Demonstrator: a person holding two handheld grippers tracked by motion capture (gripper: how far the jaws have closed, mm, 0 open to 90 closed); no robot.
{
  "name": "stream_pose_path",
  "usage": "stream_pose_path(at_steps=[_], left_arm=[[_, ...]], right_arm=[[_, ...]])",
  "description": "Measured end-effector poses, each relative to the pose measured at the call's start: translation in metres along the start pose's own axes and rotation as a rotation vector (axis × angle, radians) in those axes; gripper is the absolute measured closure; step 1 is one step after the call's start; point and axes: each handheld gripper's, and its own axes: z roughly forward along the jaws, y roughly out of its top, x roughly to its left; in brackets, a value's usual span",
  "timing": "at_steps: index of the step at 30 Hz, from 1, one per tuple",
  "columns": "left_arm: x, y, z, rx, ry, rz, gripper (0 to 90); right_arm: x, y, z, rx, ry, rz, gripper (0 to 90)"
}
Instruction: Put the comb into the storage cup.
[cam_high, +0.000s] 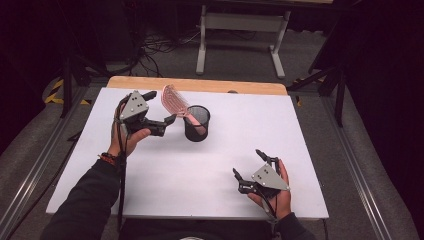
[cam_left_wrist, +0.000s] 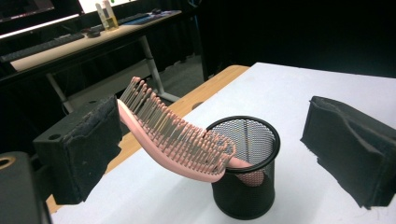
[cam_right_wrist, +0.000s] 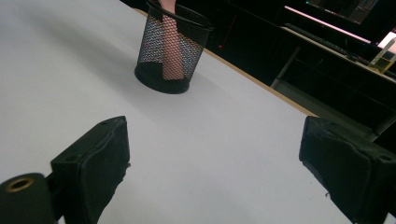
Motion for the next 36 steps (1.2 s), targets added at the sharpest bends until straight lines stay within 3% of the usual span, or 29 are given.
stream_pose_path(at_steps=[13, 15, 36], left_arm=[[-0.012, -0.001, -0.008, -0.001, -0.021, 0.046, 5.9], [-0.016, -0.002, -0.009, 0.010, -0.026, 0.071, 5.7], [-0.040, -0.024, -0.014, 0.025, -0.074, 0.099, 5.7]], right_arm=[[0.000, 0.000, 0.000, -0.005, -0.006, -0.003, 9.4], [0.000, 0.000, 0.000, -0.004, -0.004, -0.003, 9.4], [0.001, 0.000, 0.000, -0.001, -0.002, -0.006, 9.6]])
